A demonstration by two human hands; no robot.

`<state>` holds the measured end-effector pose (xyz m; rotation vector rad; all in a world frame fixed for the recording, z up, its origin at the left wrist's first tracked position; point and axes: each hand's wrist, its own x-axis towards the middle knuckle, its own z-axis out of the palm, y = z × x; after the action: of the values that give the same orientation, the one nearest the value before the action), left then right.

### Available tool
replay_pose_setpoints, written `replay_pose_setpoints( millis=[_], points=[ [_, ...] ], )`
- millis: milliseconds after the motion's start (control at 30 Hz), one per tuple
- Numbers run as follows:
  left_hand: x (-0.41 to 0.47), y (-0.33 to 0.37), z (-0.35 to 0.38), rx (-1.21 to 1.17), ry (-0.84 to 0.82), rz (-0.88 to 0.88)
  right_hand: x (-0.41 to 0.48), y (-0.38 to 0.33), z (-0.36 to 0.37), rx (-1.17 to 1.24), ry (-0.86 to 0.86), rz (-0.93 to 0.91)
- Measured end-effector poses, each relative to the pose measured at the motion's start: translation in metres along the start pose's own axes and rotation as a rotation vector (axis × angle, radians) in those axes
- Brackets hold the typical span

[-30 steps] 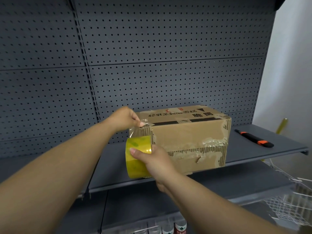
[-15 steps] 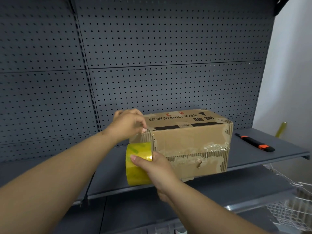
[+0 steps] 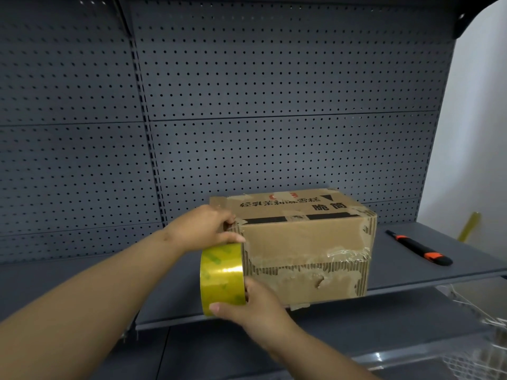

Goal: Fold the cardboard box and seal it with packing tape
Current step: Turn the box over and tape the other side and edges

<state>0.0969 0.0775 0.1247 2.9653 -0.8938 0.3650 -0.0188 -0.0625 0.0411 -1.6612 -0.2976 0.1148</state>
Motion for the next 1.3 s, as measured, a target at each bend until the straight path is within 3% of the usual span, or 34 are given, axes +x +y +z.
replay_pose_setpoints(
  millis=[100, 333, 567, 900, 1033, 1300],
  points=[
    [0.008, 0.003, -0.001, 0.076, -0.018, -0.009, -0.002, -0.001, -0.007, -0.013, -0.006, -0.03],
    [0.013, 0.008, 0.007, -0.075, -0.02, -0.033, 0.003, 0.002, -0.013, -0.012, 0.014, -0.078],
    [0.024, -0.001, 0.008, 0.053, -0.214, 0.129, 0.011, 0.005, -0.007, -0.037, 0.041, -0.08],
    [0.07, -0.004, 0.003, -0.007, -0.132, 0.157, 0.03, -0.021, -0.004, 0.008, 0.255, -0.24],
    [0.089, -0.005, -0.003, -0.021, -0.198, 0.134, 0.038, -0.033, -0.008, 0.061, 0.215, -0.201],
    [0.102, -0.021, -0.017, -0.144, -0.168, 0.08, 0.045, -0.04, -0.009, 0.257, 0.132, -0.081]
  ],
)
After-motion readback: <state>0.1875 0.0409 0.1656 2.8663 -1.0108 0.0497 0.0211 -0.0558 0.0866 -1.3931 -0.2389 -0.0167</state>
